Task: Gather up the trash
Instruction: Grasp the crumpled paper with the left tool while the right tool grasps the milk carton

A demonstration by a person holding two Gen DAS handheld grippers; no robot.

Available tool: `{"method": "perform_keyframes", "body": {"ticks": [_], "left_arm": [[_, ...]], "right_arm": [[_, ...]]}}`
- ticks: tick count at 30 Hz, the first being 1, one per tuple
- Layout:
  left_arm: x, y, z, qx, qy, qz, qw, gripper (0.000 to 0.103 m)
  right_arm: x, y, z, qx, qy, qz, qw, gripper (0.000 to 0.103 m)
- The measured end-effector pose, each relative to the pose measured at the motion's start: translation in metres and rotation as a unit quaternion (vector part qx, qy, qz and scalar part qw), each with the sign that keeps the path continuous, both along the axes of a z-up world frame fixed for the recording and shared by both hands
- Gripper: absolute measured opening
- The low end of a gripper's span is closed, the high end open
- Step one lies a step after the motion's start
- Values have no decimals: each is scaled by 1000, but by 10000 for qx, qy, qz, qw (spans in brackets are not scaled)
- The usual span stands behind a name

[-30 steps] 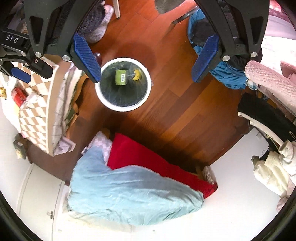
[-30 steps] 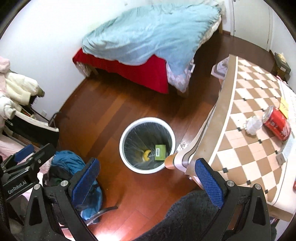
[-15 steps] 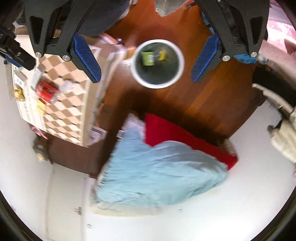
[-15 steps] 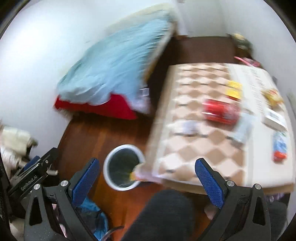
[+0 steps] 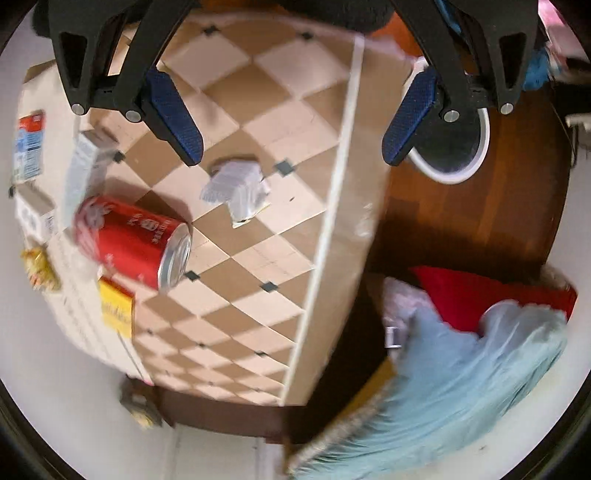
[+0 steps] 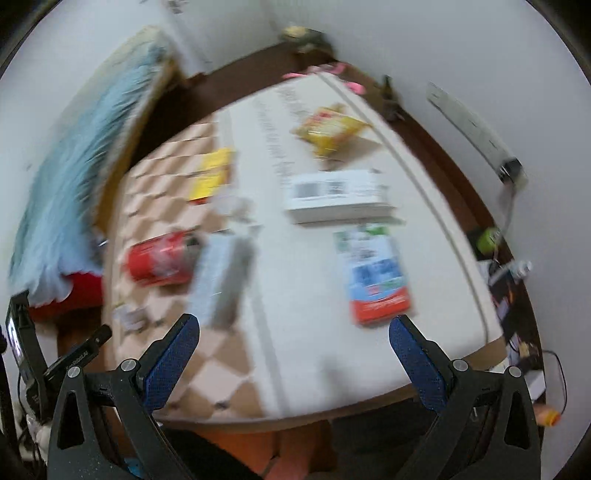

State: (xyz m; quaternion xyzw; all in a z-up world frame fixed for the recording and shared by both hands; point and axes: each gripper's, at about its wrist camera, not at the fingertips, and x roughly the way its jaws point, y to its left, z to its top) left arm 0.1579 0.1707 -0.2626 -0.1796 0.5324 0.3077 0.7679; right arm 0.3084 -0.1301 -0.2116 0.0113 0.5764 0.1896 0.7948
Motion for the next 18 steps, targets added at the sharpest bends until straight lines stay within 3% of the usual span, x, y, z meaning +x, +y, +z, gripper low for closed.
{"method": "perform_keyframes", "body": {"ticks": [2,4,6,11,12,16,18], "left_arm": [[10,-2,-11,134,99,-150,9997,93],[20,-6,-22,204,165,-317,9992,74],[26,-8,-30,160,162,-409,9989,68],[38,-13,-39,162,227,-536,9982,28],[39,-14,-39,179,209,-554,9981,22],[39,-19,-34,313,171,-606,9975,19],[36,-23,-31,389,142,-630,9972,18]], "right_arm": [[14,-10,-16,-30,59,-173,9998,102],[24,-18,-29,-96,105,-277,9995,97],[34,-18,-44,-183,142,-349,9991,97],[50,-12,-75,-493,185,-373,9979,97],[53,-11,-82,-489,244,-351,9979,91],[52,-4,-93,-602,246,-240,9976,57],[50,-3,-92,-596,194,-163,9979,55]]}}
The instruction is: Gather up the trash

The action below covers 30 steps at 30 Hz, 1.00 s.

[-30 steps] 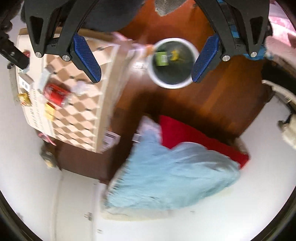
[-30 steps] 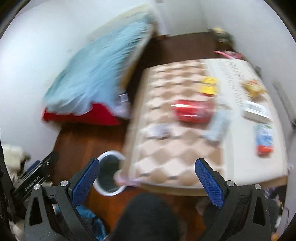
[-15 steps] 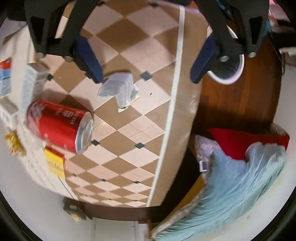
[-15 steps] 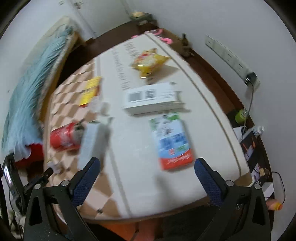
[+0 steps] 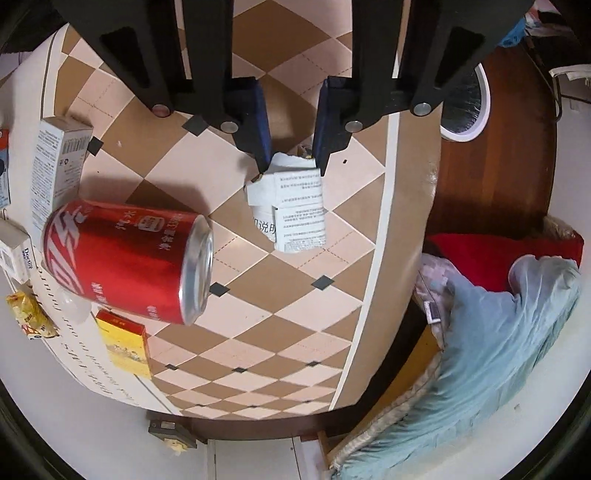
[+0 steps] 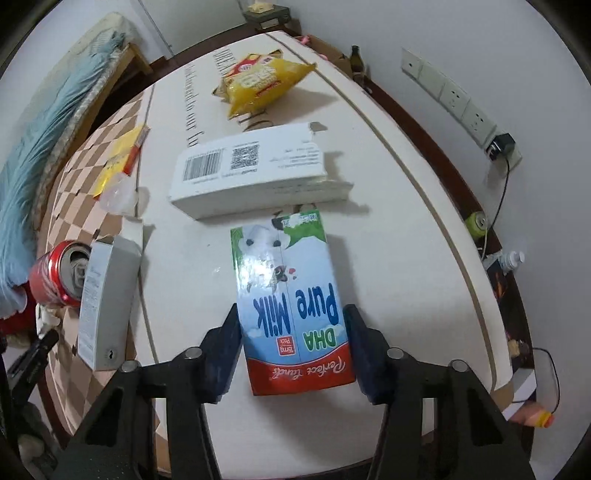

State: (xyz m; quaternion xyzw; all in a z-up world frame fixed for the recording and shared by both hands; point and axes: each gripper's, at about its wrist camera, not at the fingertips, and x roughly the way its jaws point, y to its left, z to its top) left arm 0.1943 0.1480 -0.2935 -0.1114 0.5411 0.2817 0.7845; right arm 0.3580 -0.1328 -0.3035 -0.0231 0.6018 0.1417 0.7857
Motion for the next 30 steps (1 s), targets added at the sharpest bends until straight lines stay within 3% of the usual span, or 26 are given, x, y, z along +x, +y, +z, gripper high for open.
{"method": "perform_keyframes", "body": {"ticks": [6,10,15,17,19,20,30], "left_arm": [[-7,-6,17,-11,-203,-3,9998,18],[-24,-3,30,-456,-508,112,9976,24],[-40,16,33,-1178,-826,395,9888,24],[-39,23,32,-1163,-801,458,9889,32],[-38,29,33,-1135,-807,528,9889,64],[-38,32,36,-1152,-893,564,9877,67],[-49,54,33,-1032,-842,954,9865,68]], "right_arm": [[-10,-1,10,101,-45,92,9999,54],[-18,0,19,265,41,169,9995,55],[-27,15,29,517,-1,329,9981,54],[-28,21,31,581,-2,364,9976,54],[-29,29,32,638,21,434,9970,54],[-30,33,33,654,14,461,9968,54],[-30,45,33,778,59,543,9955,55]]}}
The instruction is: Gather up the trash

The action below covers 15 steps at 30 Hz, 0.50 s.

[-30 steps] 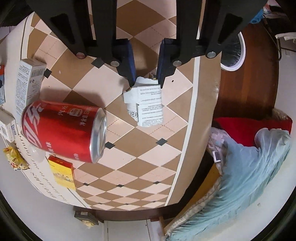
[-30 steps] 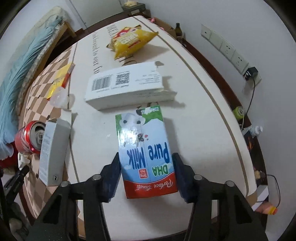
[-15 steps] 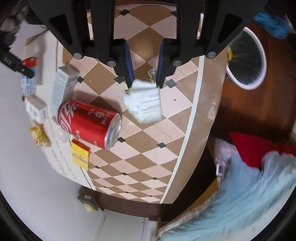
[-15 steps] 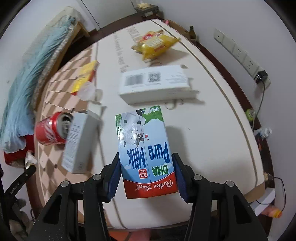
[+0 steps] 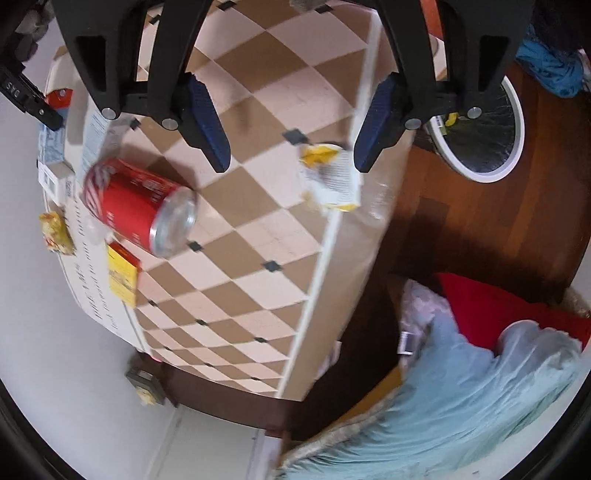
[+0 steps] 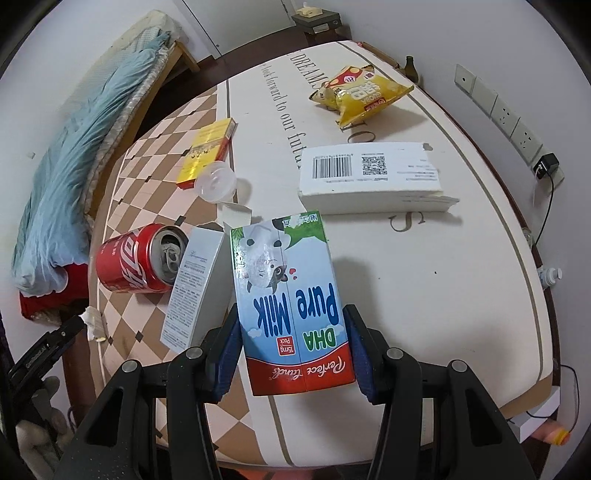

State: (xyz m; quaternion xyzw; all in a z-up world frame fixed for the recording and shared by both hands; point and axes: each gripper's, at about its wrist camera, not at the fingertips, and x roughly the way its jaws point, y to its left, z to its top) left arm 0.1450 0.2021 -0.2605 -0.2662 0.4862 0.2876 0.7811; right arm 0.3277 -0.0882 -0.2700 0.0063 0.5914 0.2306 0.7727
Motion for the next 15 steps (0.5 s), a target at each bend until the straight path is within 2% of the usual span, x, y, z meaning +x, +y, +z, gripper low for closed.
{"method": "perform_keyframes", "body": {"ticks": [4,6,10,15], "left_arm": [[-20,14,1,463,153,350,9982,68],[-31,23,-2,560,232,510,9969,68],[-40,41,-14,250,220,704,9970,68],[-23,42,-25,-222,87,471,9986,67]], "right_arm": [[1,2,1,45,-9,-14,10000,55],[1,5,1,78,-18,-20,10000,55],[0,13,-3,141,-2,-39,9999,55],[0,25,-11,70,59,4,10000,55]]}}
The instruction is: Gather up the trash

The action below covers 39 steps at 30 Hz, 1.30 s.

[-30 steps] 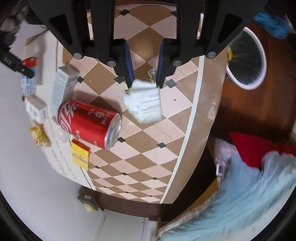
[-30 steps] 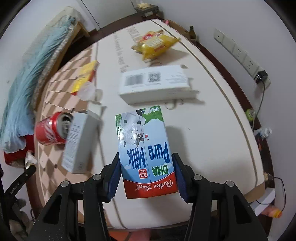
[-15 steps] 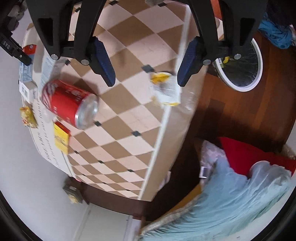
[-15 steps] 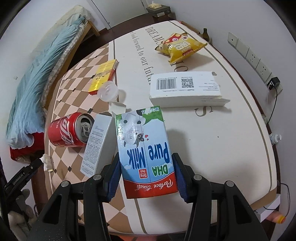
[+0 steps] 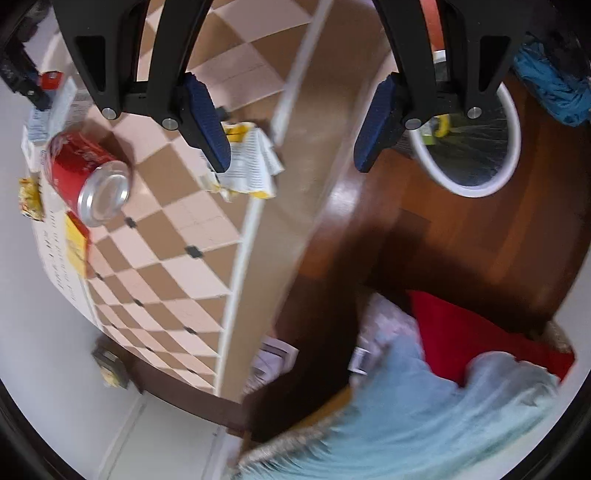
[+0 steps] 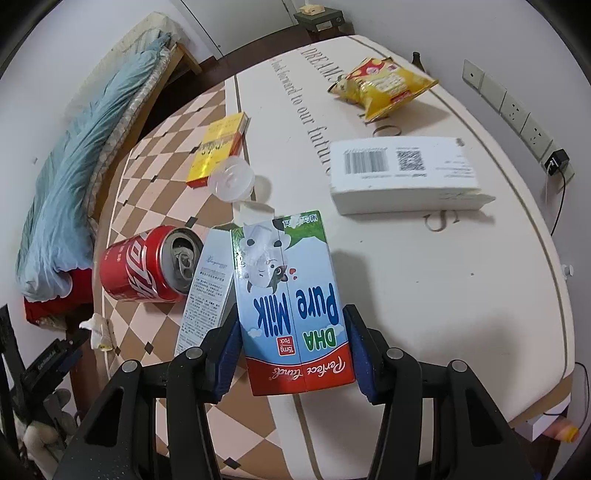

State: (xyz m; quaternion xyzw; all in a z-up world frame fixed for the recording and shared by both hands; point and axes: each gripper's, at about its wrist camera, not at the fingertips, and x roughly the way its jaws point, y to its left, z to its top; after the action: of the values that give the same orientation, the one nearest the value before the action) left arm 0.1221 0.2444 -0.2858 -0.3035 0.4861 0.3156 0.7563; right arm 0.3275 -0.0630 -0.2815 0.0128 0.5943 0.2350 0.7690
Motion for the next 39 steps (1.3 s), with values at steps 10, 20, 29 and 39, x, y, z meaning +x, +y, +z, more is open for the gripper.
{"method": "perform_keyframes", "body": {"ticks": [10,20,29,39], "left_arm": [[42,-27,-13,173,217,-629,9976,26],[29,-48,36,1069,-8,-828,9908,25],[-24,-46,119,1534,-542,-689,9843,25],[-140,11,159,1923,-431,-15,9804,25]], "right_arm": [[-2,6,-3,-169,-48,60,9998,54],[-13,7,29,-119,-383,206,9990,54],[-66,55,97,489,-763,828,9924,54],[-189,191,122,1070,-649,2278,9656,54]]}}
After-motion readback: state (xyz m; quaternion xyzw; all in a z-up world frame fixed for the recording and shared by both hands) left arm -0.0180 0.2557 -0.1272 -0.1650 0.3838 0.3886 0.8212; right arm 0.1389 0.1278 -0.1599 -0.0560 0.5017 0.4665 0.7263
